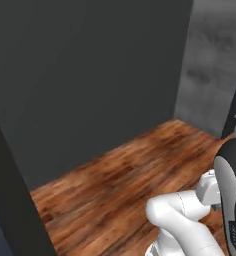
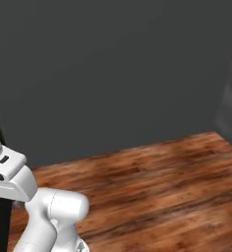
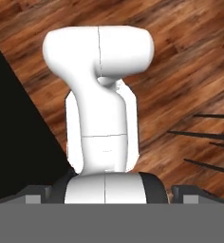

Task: Pick the mug on the counter and place it in the cabinet with the handle facing the right, like the mugs already inside.

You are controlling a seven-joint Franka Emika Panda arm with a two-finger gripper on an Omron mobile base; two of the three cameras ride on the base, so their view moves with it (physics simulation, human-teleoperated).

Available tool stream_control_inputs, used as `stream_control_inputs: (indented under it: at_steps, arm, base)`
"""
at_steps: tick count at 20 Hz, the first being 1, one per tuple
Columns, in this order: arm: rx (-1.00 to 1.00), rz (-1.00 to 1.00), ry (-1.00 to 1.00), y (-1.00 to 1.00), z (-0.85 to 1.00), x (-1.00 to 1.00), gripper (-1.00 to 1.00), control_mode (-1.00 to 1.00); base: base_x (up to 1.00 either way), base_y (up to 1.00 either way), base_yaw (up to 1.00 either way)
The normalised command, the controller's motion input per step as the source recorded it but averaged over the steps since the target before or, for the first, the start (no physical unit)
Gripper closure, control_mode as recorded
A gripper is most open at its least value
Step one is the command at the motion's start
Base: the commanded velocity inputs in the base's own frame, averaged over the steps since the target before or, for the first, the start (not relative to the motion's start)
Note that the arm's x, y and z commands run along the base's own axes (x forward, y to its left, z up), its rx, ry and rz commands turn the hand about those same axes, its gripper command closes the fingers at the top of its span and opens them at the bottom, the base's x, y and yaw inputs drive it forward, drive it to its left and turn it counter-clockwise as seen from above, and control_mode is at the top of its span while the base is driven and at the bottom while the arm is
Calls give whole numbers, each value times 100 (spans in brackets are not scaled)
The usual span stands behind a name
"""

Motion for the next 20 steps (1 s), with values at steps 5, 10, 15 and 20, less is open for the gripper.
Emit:
stream_control_inputs:
  at_steps: [5,10,15,20]
  arm:
    - [0,0,0,0,0,0,-100,100]
    - [0,0,0,0,0,0,-100,100]
    - [0,0,0,0,0,0,-100,100]
    - [0,0,0,0,0,0,-100,100]
  base:
    - [2,1,-46]
    - [46,13,-28]
    - [58,16,-20]
    - [54,25,-24]
